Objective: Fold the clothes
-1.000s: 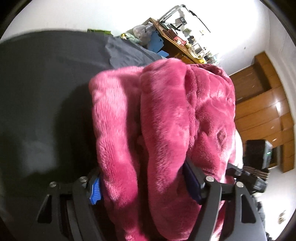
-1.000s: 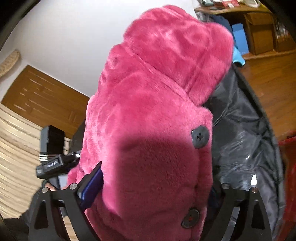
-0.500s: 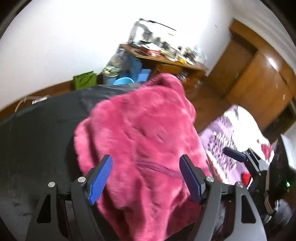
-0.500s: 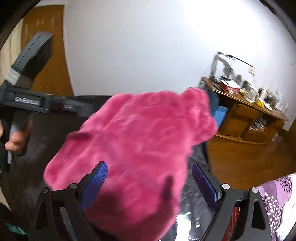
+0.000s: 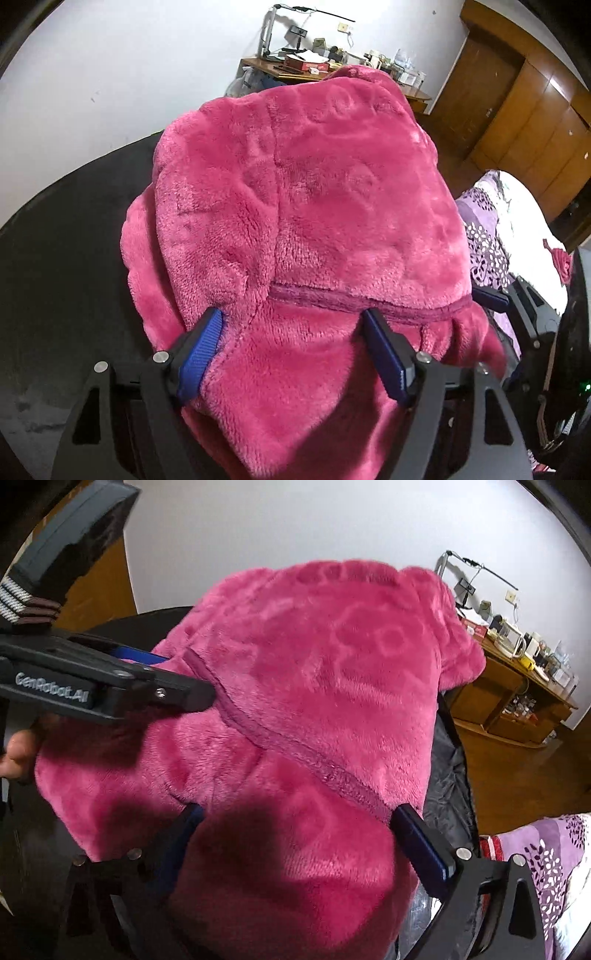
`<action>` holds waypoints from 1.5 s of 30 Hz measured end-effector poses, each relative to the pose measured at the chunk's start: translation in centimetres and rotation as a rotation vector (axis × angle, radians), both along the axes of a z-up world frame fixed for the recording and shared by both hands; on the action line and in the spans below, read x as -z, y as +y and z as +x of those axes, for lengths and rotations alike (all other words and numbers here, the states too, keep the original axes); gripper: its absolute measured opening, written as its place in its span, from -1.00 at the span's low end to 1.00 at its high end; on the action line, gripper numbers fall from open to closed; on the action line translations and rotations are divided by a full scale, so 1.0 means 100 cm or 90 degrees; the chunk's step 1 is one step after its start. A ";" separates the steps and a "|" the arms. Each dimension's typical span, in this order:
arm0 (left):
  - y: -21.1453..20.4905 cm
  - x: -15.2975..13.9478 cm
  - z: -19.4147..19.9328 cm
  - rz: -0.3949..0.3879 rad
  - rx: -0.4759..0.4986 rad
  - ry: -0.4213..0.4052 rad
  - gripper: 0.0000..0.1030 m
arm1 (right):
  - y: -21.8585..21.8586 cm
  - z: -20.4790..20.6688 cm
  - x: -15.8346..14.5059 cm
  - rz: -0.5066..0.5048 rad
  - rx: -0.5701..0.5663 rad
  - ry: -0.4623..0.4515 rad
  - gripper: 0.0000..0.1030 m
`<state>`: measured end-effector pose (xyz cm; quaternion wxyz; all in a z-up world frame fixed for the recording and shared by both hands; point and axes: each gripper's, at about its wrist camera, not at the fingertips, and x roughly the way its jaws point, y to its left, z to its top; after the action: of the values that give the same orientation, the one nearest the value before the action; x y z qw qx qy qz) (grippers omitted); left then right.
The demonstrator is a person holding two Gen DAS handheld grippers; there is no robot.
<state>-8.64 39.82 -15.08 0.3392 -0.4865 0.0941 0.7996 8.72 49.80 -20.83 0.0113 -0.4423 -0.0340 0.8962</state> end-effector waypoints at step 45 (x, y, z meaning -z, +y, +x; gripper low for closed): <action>-0.104 -0.083 0.066 -0.060 -0.134 0.059 1.00 | -0.029 -0.021 -0.085 -0.010 0.197 -0.007 1.00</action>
<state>-2.08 29.42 -6.83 0.2256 -0.4713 0.0955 0.8472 6.67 46.91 -12.38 0.1457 -0.4474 0.0417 0.8814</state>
